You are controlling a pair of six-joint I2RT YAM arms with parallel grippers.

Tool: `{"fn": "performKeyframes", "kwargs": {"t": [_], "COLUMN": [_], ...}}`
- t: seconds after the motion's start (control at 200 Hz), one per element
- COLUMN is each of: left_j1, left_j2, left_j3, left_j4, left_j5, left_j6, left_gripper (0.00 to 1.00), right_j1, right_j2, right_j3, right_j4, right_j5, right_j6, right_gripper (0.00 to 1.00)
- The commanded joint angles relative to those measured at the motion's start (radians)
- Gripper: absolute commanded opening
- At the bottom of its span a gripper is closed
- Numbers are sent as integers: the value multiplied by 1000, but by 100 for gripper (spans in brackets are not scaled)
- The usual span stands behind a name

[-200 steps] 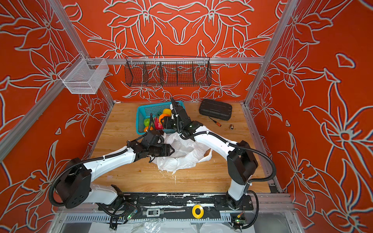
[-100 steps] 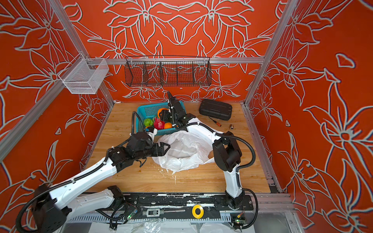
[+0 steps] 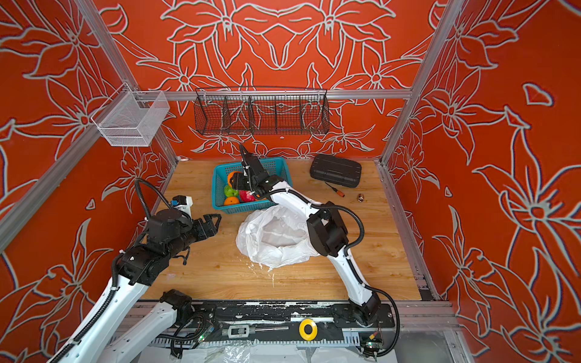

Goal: Untie the knot of the plastic bag and take out the fruit
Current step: 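Carry the orange fruit over the teal basket with the right gripper, then lower the orange fruit into the basket and open the right gripper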

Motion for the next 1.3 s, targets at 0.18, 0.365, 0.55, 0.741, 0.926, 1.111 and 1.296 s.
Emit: {"fn": "performKeyframes", "kwargs": {"t": [0.18, 0.365, 0.55, 0.741, 0.926, 1.111, 1.296], "left_j1": [47, 52, 54, 54, 54, 54, 54], "left_j2": [14, -4, -6, -4, -1, -16, -19], "left_j3": [22, 9, -11, -12, -13, -34, -61], "left_j4": [-74, -78, -65, -58, -58, -58, -24], "left_j5": [41, 45, 64, 67, 64, 39, 23], "left_j6": [50, 47, 34, 31, 30, 33, 29], "left_gripper": [87, 87, 87, 87, 87, 87, 87], "right_j1": [83, 89, 92, 91, 92, 94, 92], "right_j2": [201, 239, 143, 79, 58, -32, -201], "right_j3": [235, 263, 123, 46, 45, -18, -169], "right_j4": [-168, -205, -137, -142, -125, -99, -42], "right_j5": [33, 28, 65, 121, 91, 117, 163], "right_j6": [-30, -26, -32, -35, -23, -36, -97], "right_gripper": [44, 46, 49, 61, 74, 80, 84]}}
